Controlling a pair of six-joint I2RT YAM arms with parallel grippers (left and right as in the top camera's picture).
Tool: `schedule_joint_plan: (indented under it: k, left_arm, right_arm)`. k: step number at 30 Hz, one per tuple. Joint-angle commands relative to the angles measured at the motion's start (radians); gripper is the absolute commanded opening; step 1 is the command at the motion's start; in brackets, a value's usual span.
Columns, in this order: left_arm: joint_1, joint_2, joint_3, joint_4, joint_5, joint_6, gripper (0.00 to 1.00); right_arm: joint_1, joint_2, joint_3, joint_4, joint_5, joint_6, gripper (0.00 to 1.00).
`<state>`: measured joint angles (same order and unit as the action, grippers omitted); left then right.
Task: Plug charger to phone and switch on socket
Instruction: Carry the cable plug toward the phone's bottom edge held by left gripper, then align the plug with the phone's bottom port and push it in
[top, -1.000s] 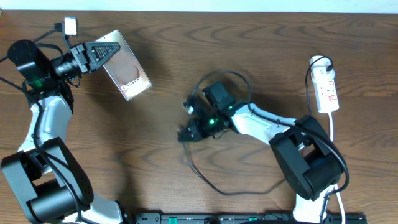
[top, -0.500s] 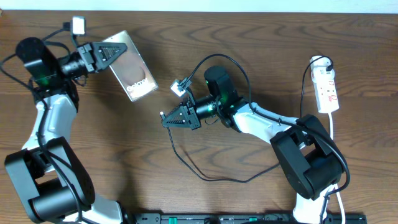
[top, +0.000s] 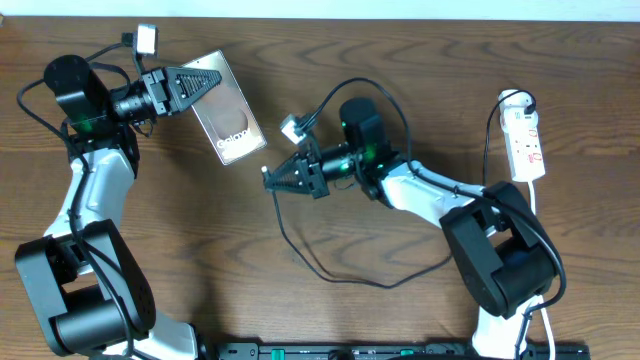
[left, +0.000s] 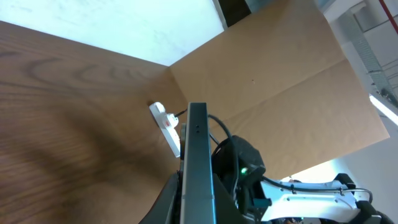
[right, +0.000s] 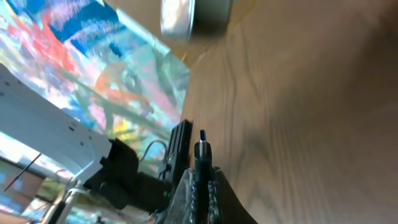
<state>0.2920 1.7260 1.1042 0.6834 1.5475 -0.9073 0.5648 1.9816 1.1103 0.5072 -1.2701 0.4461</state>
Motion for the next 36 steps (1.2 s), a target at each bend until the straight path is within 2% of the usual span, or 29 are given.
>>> schedule_joint_plan:
  k: [1,5,36]
  left_arm:
    - [-0.007,-0.014,0.010,0.006,0.024,0.018,0.08]
    - [-0.037,-0.014,0.008,0.006,0.024,0.058,0.07]
    - [-0.082,-0.014,-0.005,-0.031,0.024,0.070,0.08]
  right_arm:
    - [-0.018,0.000,0.002,0.047,-0.034,0.053,0.01]
    - [-0.010,0.000,0.002,0.134,-0.092,0.059,0.01]
    - [-0.008,0.000,0.002,0.133,-0.090,0.055,0.01]
